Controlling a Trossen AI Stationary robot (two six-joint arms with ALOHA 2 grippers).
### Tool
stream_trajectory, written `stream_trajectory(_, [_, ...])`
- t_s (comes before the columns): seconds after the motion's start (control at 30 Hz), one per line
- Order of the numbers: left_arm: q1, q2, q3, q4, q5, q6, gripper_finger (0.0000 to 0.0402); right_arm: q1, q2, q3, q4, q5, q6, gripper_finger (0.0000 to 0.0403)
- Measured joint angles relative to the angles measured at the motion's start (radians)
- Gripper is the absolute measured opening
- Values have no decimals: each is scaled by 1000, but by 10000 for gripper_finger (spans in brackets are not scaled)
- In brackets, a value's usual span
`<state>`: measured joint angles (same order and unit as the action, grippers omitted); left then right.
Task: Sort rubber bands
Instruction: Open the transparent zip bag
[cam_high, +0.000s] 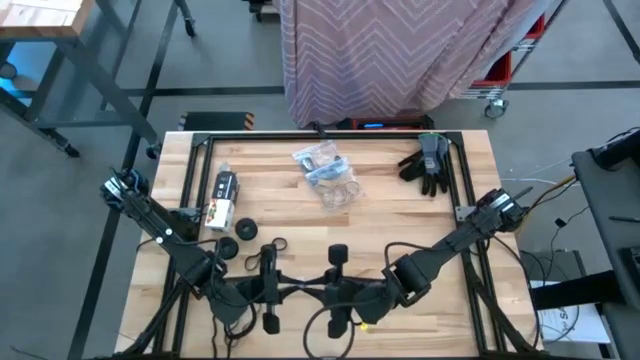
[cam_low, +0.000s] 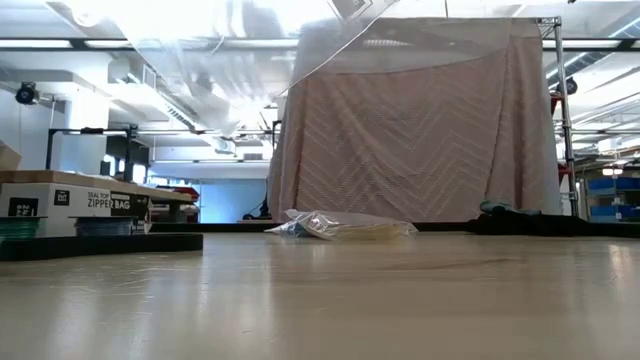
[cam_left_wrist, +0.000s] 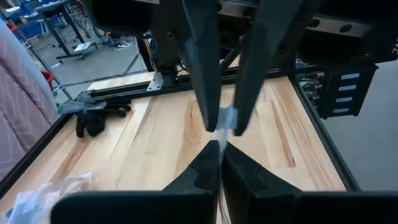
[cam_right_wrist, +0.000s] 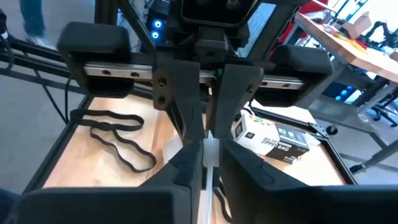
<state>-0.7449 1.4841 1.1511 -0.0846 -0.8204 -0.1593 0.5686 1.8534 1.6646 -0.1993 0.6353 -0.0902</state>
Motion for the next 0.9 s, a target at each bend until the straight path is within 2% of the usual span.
stream_trajectory(0.2, [-1,0,-1,12,0,0,0,-2,0,0,-5,0,1,17])
stream_trajectory(0.47, [-12,1,-2,31,0,17,0,-2,0,0,-14,0,13,27])
stream_trajectory(0.9, [-14,1,-2,31,0,19,0,-2,0,0,-36,-8,27,15])
